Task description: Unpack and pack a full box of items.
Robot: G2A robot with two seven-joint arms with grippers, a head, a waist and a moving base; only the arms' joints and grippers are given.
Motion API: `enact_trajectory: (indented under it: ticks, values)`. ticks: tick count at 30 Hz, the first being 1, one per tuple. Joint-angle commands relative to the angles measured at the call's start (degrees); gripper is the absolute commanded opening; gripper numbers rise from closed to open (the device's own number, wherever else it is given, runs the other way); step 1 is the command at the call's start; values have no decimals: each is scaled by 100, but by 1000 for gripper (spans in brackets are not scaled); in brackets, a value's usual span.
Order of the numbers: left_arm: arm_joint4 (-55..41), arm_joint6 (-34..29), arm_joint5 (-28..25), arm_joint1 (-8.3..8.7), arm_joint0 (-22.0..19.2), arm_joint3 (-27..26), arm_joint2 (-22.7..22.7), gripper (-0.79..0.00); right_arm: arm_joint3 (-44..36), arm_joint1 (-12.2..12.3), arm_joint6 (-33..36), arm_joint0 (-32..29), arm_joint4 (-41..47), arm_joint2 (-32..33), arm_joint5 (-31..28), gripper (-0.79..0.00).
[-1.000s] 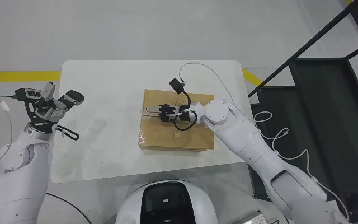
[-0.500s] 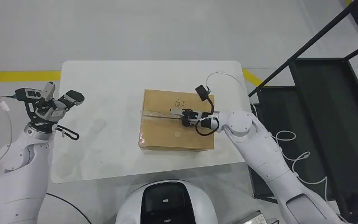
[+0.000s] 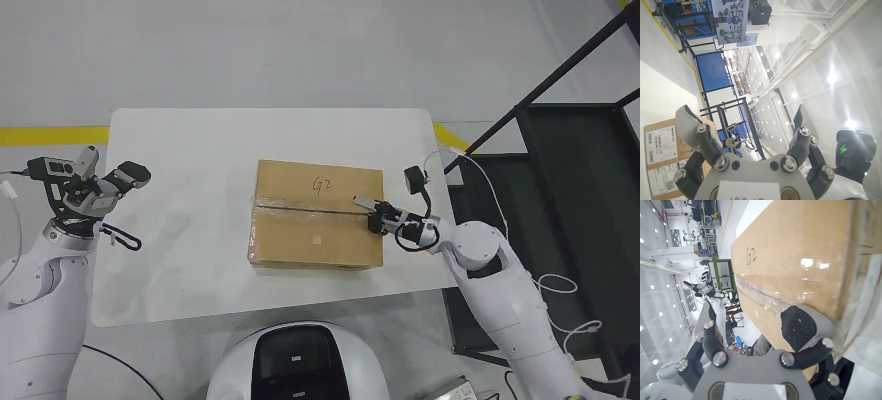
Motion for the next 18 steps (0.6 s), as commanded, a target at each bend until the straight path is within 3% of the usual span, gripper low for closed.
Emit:
enact_trajectory:
  ticks: [1,6,10,18]
  values:
    - [0,0,0,0,0,0,0,0,-23,22,-30,-154,58,159,-47,0]
    - [0,0,0,0,0,0,0,0,16,48,-292,-400,315,521,-312,0]
    - [0,0,0,0,0,0,0,0,-43,39,-726,-578,596,790,-860,0]
    - [0,0,0,0,0,0,0,0,-100,-5,-1404,-636,723,920,-1593,0]
